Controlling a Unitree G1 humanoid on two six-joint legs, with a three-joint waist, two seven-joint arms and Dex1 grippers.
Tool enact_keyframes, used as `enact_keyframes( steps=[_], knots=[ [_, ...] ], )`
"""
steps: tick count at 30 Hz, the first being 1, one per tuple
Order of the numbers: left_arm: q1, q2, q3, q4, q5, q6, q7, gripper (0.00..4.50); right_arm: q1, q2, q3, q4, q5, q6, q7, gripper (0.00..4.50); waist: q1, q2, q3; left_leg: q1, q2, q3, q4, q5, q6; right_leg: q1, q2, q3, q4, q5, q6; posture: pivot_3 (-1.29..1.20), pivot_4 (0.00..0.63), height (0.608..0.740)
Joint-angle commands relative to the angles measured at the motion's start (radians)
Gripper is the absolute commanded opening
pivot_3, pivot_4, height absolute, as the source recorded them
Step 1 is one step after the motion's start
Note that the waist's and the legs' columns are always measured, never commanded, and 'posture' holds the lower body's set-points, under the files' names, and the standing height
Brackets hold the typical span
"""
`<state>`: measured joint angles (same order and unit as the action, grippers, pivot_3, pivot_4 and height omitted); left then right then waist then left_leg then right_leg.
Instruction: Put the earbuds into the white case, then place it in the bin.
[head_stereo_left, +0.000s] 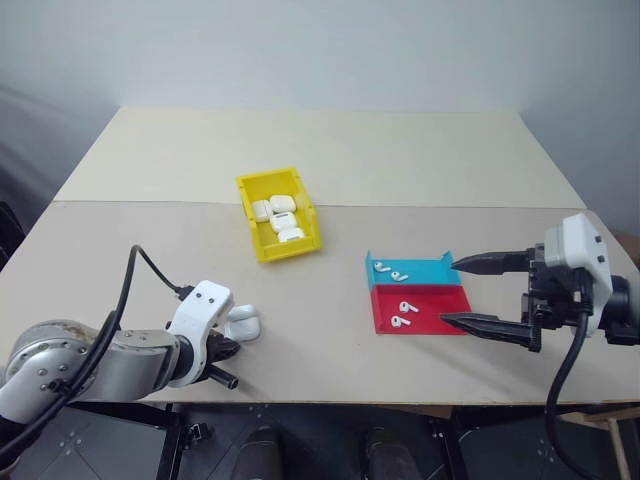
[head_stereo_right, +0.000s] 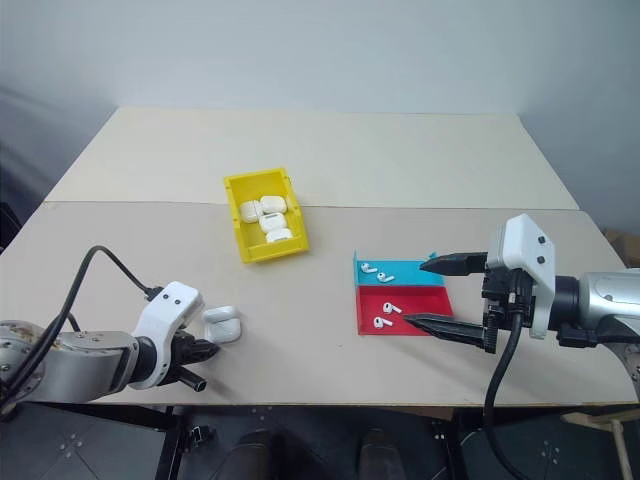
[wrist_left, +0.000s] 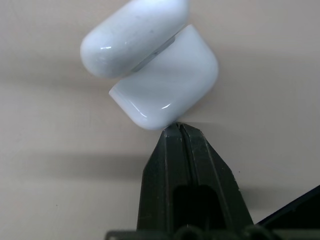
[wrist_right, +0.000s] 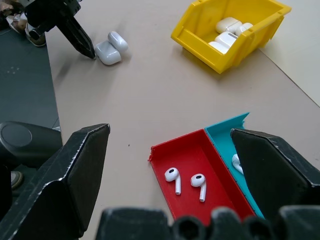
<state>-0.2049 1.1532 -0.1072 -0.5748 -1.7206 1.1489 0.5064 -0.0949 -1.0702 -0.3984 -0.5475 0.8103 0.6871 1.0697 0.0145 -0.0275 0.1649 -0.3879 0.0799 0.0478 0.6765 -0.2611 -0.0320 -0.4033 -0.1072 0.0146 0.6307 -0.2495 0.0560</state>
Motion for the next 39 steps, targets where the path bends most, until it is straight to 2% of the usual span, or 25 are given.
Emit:
enact_keyframes(
  steps=[1,14,24,27,29,30,33,35,39],
  knots=[
    [-0.020,0.003,0.007,0.007,0.016,-0.013,0.009,0.04,-0.009,-0.008,-0.019,-0.019,0.024,0.004,0.005,4.50,0.000,0.000,0.000,0.000,0.000,0.000,0.000,0.000,0.000,0.000,0.000,0.000,0.000,0.000,0.000,0.00,0.150,0.740],
    [-0.093,-0.056,0.019,0.104,0.153,0.037,-0.076,0.04,0.034,0.010,-0.043,-0.054,0.037,0.000,-0.019,4.50,0.001,0.000,0.000,-0.001,0.000,0.000,0.000,0.000,0.000,0.000,0.000,0.000,-0.001,0.000,0.000,0.00,0.150,0.740],
    [-0.140,-0.041,0.043,0.145,0.296,0.118,-0.248,0.04,0.100,0.035,-0.072,-0.112,0.058,0.001,-0.055,4.50,0.001,0.000,0.000,-0.001,0.000,0.000,0.000,0.000,0.000,0.000,0.000,0.000,0.000,0.000,0.000,0.00,0.150,0.740],
    [-0.113,0.044,0.071,0.104,0.338,0.157,-0.389,0.04,0.127,0.039,-0.090,-0.128,0.065,0.001,-0.057,4.50,-0.003,-0.001,0.001,-0.001,0.000,0.000,0.000,0.000,0.000,-0.001,0.000,-0.001,-0.001,0.000,0.000,0.00,0.150,0.740],
    [-0.077,0.138,0.088,0.064,0.411,0.153,-0.521,0.04,0.142,0.042,-0.099,-0.134,0.065,-0.001,-0.056,4.50,-0.006,-0.002,0.001,-0.001,0.000,0.000,-0.001,0.000,0.000,-0.001,0.000,0.000,-0.001,0.000,0.000,0.00,0.150,0.740],
    [-0.040,0.201,0.095,0.041,0.483,0.111,-0.612,0.04,0.147,0.043,-0.104,-0.135,0.066,-0.003,-0.054,4.50,-0.005,-0.002,0.001,-0.001,0.000,0.000,-0.001,0.000,0.000,-0.002,0.000,0.000,-0.001,0.000,0.000,0.00,0.150,0.740],
    [0.067,0.303,0.148,0.054,0.666,-0.037,-0.817,0.04,0.152,0.045,-0.110,-0.135,0.069,-0.006,-0.052,4.50,-0.002,-0.001,0.001,-0.001,0.000,0.001,-0.002,0.000,0.000,-0.002,0.000,0.000,-0.001,0.000,0.000,0.00,0.150,0.740],
    [0.130,0.319,0.211,0.110,0.774,-0.152,-0.941,0.04,0.149,0.044,-0.110,-0.130,0.070,-0.008,-0.050,4.50,0.001,-0.001,0.001,0.000,0.000,0.001,-0.002,0.000,0.000,-0.002,0.000,-0.001,-0.001,0.000,0.000,0.00,0.150,0.740],
    [0.140,0.307,0.309,0.231,0.854,-0.364,-1.321,0.89,0.125,0.034,-0.088,-0.109,0.059,-0.017,-0.037,4.50,0.004,-0.002,0.001,-0.001,0.000,0.001,-0.002,0.000,0.000,-0.002,0.000,-0.001,-0.001,0.000,0.000,0.00,0.150,0.740]
  ],
)
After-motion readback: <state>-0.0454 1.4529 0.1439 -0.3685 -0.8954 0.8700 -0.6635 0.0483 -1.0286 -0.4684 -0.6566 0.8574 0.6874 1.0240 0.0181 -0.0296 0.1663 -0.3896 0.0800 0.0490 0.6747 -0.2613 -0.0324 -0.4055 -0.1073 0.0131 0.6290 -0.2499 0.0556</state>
